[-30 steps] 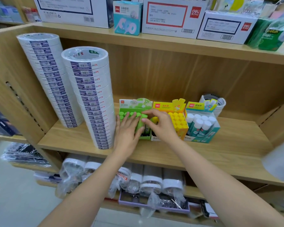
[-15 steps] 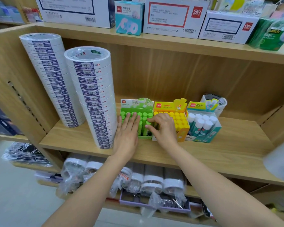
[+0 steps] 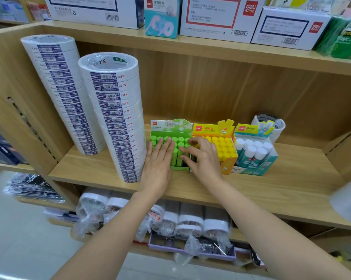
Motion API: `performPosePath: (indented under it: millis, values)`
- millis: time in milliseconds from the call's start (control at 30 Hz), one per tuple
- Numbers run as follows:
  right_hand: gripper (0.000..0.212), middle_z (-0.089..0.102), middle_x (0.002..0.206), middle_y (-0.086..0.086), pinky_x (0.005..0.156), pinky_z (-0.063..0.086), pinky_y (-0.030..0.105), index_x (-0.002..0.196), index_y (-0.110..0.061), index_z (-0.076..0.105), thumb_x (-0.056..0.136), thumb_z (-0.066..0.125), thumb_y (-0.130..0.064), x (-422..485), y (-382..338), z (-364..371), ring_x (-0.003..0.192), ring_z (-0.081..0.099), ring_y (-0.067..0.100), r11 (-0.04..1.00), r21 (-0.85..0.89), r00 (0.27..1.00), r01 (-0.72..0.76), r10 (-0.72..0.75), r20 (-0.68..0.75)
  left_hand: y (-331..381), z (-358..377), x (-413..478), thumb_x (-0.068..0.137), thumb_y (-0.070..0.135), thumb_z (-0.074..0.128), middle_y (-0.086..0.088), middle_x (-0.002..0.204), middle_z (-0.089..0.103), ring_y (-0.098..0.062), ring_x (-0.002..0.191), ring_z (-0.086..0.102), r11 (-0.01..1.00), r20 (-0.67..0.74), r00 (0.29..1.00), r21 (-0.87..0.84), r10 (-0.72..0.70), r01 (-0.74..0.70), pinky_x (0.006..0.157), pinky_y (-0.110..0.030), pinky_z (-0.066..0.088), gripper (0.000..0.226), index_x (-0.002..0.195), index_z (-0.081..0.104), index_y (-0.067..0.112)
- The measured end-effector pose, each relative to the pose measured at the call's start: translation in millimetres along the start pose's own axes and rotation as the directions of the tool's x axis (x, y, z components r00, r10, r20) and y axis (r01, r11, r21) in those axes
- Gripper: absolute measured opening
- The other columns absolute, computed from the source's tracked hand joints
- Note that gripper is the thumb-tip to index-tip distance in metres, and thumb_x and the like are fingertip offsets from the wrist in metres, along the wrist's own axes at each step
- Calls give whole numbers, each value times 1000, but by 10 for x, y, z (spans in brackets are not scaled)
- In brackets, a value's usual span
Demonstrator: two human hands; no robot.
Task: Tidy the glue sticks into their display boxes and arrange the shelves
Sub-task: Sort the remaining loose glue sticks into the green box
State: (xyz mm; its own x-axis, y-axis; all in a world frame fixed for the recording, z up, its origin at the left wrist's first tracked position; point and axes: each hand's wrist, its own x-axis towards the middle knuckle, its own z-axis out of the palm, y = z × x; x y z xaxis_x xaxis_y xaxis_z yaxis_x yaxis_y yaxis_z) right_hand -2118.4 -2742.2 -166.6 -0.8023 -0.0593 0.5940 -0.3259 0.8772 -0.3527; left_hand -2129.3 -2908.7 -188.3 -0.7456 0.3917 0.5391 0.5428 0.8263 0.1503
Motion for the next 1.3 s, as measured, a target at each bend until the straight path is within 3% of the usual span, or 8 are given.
performPosePath:
  millis: [233,433,633,767,1000,1133,1233,1300]
  values:
    - [16,64,108,4,89,39,38,96,-19,75,81,78,-23,33,-64,-39,105,57,24,999,-31,998,-33,35,56,19,6,2,81,-2,64,-13,153,40,-30,144,32,1000,-2,1000,3,-20,20,122,-46,3,72,147,38,2]
    - [36,60,99,-4,86,33,31,95,-21,64,80,69,-53,85,-127,-79,98,52,17,993,-69,992,-95,100,73,17,1,8,82,0,62,-12,153,39,-30,145,31,1000,5,1000,7,-20,20,122,-46,3,70,148,38,3]
    - [37,58,99,-1,86,39,34,80,-18,62,72,78,-51,134,-126,-34,100,50,20,980,-135,986,-146,156,64,26,-22,10,81,-2,63,-13,152,41,-31,144,32,1000,6,1000,7,-19,19,122,-45,2,70,147,39,2]
    - [32,61,105,0,91,38,37,71,-16,66,70,82,-43,160,-83,-26,107,52,20,987,-55,982,-154,159,99,29,-18,15,81,-3,64,-12,152,42,-31,143,33,1000,0,1000,15,-24,24,122,-45,3,70,146,40,2]
    - [31,61,106,-1,91,35,36,70,-17,66,73,81,-44,178,-102,-42,108,52,18,983,-49,979,-177,180,92,39,-11,25,81,-3,63,-13,151,42,-31,143,34,999,18,999,6,-42,42,121,-45,3,69,146,40,2]
    - [37,57,113,1,93,33,34,96,-17,62,76,78,-44,210,-94,-106,112,50,21,990,-93,982,-104,117,151,39,-10,17,80,-1,64,-13,152,41,-31,144,33,999,30,999,34,-36,35,122,-46,2,71,147,39,2]
    - [52,56,134,3,106,32,39,128,-18,58,84,72,-42,126,-79,-156,128,47,23,997,-74,988,8,3,155,73,-10,18,81,2,64,-12,152,41,-31,144,33,997,33,998,65,-52,50,121,-46,3,70,147,39,3]
    - [53,51,146,4,115,25,42,140,-19,52,93,60,-42,26,-48,-156,139,40,23,980,-174,975,99,-61,212,95,-5,22,87,8,59,-12,152,41,-30,144,32,995,33,997,81,-69,66,121,-46,3,64,147,40,3]
